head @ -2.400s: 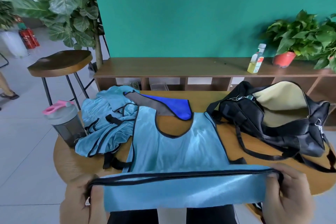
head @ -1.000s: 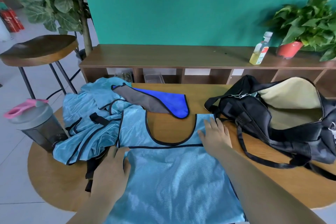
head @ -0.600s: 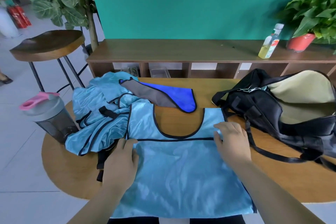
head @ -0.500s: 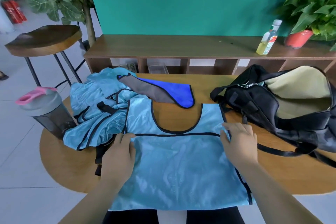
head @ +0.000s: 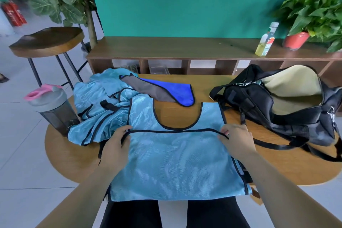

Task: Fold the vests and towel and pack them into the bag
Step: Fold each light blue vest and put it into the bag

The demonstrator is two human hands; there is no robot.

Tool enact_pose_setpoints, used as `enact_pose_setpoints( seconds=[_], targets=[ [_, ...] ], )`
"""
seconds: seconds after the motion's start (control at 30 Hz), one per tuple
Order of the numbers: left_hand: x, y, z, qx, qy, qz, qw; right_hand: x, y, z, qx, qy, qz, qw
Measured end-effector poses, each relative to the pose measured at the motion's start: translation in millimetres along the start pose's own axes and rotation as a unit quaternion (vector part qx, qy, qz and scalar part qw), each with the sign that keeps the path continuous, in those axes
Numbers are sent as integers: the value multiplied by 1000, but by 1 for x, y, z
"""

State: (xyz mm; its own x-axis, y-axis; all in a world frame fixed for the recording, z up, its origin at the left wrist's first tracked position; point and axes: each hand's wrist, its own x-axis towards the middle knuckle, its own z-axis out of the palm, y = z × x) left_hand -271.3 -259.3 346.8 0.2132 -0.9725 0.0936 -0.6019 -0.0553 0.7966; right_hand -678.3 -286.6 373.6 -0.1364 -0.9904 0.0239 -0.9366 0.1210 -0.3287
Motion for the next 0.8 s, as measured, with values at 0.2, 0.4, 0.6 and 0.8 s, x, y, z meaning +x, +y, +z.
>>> enact_pose_setpoints(
  seconds=[0.2, 0.4, 0.6, 0.8],
  targets=[
    [-2, 3, -21, 5, 32, 12, 999, -17, 1, -13, 158, 51, 29, 986],
    [-3, 22, -37, 30, 60, 56, 996, -22, -1, -29, 229, 64, 43, 970],
    [62, 64, -49, -11, 68, 53, 996, 26, -23, -61, 243, 91, 48, 965],
    [111, 50, -12, 22, -11, -20, 999, 86, -23, -28, 174, 22, 91, 980]
  ],
)
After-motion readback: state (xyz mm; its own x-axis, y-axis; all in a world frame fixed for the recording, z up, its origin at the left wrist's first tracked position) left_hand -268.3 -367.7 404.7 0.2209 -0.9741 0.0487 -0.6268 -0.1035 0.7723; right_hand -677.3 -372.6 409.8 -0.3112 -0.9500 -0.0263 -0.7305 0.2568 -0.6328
